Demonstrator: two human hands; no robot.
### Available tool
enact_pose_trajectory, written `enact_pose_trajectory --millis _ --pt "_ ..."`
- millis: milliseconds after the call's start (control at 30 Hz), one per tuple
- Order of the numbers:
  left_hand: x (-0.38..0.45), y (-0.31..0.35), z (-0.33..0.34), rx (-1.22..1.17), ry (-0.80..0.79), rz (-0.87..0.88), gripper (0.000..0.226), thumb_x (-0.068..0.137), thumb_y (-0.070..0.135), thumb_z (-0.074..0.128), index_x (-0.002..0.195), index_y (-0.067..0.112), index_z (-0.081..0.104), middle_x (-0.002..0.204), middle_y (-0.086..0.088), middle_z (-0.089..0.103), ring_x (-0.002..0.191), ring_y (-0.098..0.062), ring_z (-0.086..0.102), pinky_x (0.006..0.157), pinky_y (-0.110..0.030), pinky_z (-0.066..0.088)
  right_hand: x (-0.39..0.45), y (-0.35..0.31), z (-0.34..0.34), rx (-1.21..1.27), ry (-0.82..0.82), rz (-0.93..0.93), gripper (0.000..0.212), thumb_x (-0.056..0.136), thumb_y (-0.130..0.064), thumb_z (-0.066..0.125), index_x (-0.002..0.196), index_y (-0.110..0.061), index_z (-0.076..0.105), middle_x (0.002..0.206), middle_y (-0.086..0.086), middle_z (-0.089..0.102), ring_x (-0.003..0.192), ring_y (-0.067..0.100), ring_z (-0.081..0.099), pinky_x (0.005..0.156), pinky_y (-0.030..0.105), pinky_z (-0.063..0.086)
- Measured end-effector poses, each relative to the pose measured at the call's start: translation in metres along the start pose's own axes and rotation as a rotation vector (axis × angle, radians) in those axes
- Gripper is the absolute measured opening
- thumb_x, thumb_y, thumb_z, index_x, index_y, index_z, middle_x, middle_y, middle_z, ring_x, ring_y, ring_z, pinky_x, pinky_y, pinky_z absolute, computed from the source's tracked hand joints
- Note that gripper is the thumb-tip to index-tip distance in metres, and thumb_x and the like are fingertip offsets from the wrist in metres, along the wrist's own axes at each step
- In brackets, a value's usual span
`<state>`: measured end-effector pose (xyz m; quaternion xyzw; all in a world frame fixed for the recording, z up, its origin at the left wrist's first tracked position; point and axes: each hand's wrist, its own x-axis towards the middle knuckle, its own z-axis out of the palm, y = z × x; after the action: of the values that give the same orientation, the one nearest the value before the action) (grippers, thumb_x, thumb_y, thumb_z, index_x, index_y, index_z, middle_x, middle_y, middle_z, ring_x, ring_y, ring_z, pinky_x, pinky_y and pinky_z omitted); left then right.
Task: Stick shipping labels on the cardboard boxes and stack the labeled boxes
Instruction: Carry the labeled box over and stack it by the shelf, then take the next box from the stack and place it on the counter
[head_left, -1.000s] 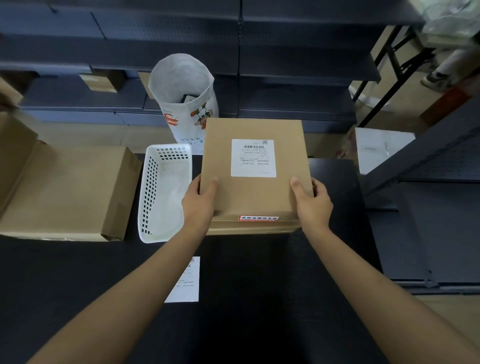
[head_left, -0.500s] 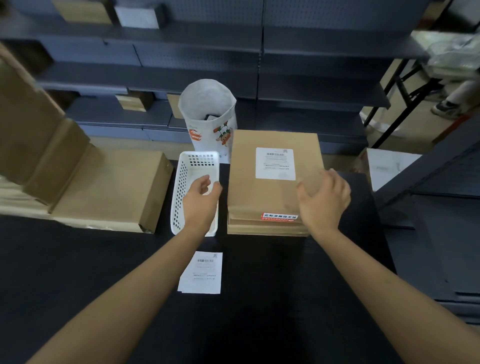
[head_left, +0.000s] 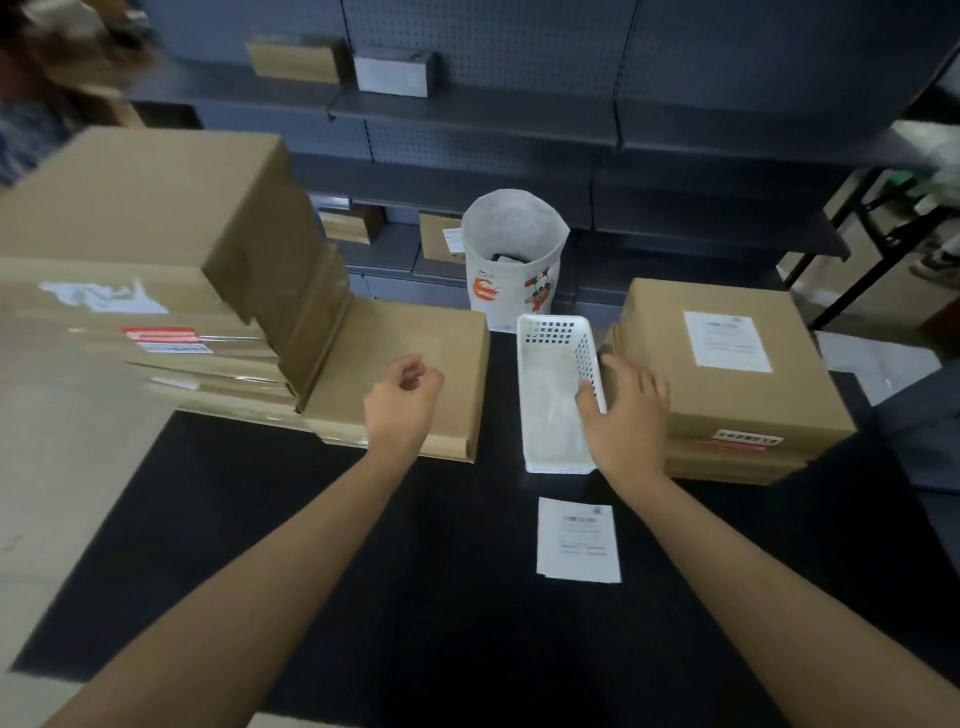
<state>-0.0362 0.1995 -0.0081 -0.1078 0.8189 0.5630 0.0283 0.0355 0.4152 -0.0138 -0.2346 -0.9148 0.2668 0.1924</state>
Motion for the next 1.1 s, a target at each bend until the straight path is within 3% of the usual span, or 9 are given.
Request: enact_pose_trajectory --millis 300,467,633,800,900,967,1100 --pt "0.05 -0.04 -0.1 0.006 0.058 -0.055 0.028 0.087 0.027 0.061 0.113 0.016 0.064 0.101 0.003 0.064 0.095 -0.012 0.058 0.081 -0.022 0.039 -0.045 -0.095 0.072 0.161 -0.123 0.079 0.045 0.093 -0.032 0.06 0.133 -0.013 0.052 0.133 0.006 0.056 0.125 0.022 0.047 0.106 0.034 0.036" --pt "0.058 -0.07 -0.113 0.006 0.132 -0.163 0.028 0.087 0.029 0.061 0.111 0.014 0.062 0.103 0.001 0.063 0.095 -0.016 0.058 0.075 -0.025 0.039 -0.052 -0.096 0.106 0.236 -0.27 0.152 0.055 0.092 -0.036 0.059 0.139 -0.012 0.045 0.139 0.006 0.052 0.129 0.021 0.046 0.108 0.036 0.037" --pt "0.076 -0.102 -0.111 0.046 0.118 -0.25 0.046 0.085 0.038 0.065 0.119 0.01 0.054 0.118 -0.006 0.054 0.099 -0.018 0.053 0.078 -0.029 0.04 -0.049 -0.089 0.14 0.275 -0.3 0.3 0.063 0.093 -0.039 0.058 0.144 -0.01 0.037 0.144 0.011 0.046 0.133 0.024 0.042 0.11 0.038 0.035" --pt "0.088 -0.114 -0.105 0.013 0.012 -0.282 0.053 0.088 0.043 0.064 0.129 0.013 0.049 0.122 -0.001 0.053 0.101 -0.011 0.049 0.079 -0.023 0.037 -0.048 -0.083 0.163 0.278 -0.311 0.409 0.069 0.094 -0.041 0.055 0.149 -0.009 0.027 0.15 0.012 0.039 0.138 0.026 0.037 0.112 0.037 0.03" --pt "0.097 -0.119 -0.105 -0.017 0.008 -0.303 0.051 0.088 0.039 0.065 0.129 0.013 0.049 0.119 -0.002 0.056 0.098 -0.009 0.052 0.069 -0.014 0.037 -0.046 -0.084 0.176 0.307 -0.331 0.476 0.07 0.096 -0.042 0.051 0.151 -0.009 0.024 0.152 0.012 0.036 0.14 0.027 0.034 0.113 0.035 0.026" --pt "0.1 -0.122 -0.106 0.005 -0.011 -0.295 0.049 0.088 0.039 0.065 0.127 0.014 0.049 0.118 -0.002 0.056 0.096 -0.009 0.052 0.063 -0.01 0.035 -0.048 -0.084 0.181 0.301 -0.315 0.497 0.067 0.096 -0.042 0.051 0.149 -0.009 0.027 0.15 0.011 0.04 0.138 0.028 0.037 0.112 0.036 0.028" --pt "0.097 -0.135 -0.109 0.082 -0.086 -0.251 0.048 0.086 0.044 0.065 0.123 0.016 0.052 0.117 -0.001 0.053 0.094 -0.009 0.053 0.067 -0.014 0.038 -0.055 -0.076 0.182 0.288 -0.208 0.519 0.054 0.095 -0.04 0.052 0.136 -0.005 0.046 0.132 0.009 0.056 0.122 0.025 0.052 0.1 0.033 0.04"
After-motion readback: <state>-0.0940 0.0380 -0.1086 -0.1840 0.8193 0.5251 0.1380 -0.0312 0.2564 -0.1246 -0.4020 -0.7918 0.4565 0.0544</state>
